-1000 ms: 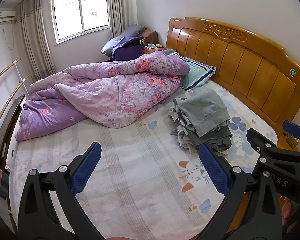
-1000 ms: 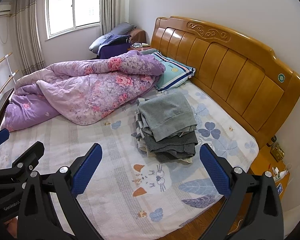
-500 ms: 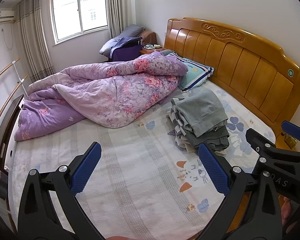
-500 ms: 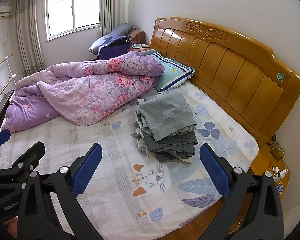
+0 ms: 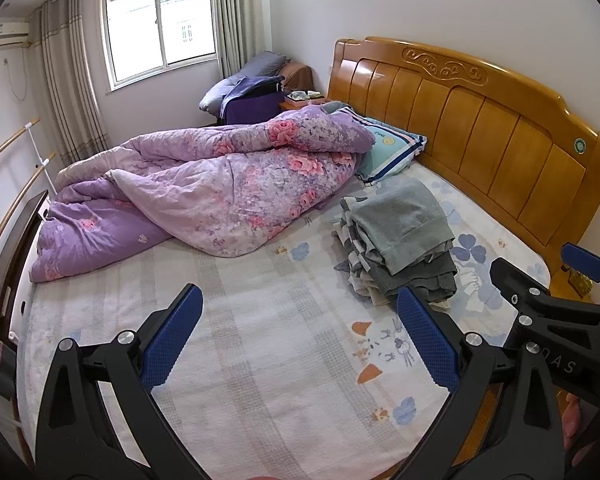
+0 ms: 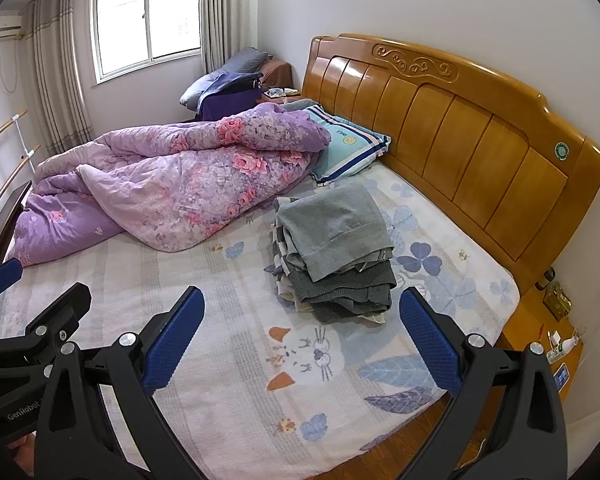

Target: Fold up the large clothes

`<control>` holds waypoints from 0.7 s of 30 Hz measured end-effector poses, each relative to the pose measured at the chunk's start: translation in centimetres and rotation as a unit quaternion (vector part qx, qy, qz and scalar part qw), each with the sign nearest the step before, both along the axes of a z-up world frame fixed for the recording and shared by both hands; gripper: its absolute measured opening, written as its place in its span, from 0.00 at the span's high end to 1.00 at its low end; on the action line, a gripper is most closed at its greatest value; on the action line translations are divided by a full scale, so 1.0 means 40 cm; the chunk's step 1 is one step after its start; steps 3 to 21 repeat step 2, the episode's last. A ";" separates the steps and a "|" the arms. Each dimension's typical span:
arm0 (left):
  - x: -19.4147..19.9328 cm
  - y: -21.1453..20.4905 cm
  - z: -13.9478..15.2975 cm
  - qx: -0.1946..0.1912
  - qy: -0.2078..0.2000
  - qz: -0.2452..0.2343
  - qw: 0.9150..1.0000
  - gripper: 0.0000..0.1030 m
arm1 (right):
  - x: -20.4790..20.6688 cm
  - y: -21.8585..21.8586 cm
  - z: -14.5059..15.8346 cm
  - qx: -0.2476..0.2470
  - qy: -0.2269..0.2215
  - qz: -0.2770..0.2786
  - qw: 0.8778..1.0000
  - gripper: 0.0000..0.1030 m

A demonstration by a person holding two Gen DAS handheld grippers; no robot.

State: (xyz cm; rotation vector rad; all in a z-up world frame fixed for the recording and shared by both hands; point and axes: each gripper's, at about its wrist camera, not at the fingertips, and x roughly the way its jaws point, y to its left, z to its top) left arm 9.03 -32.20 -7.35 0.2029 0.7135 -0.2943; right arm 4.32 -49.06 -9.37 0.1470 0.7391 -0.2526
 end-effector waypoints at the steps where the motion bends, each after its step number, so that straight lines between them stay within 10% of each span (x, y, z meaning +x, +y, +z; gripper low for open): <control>1: -0.003 -0.002 0.000 0.000 0.001 -0.002 1.000 0.05 | -0.002 0.000 0.001 0.000 0.001 0.000 1.000 0.08; 21: -0.004 -0.002 0.000 0.000 0.002 -0.002 1.000 0.05 | -0.001 0.000 0.001 0.000 0.001 0.000 1.000 0.08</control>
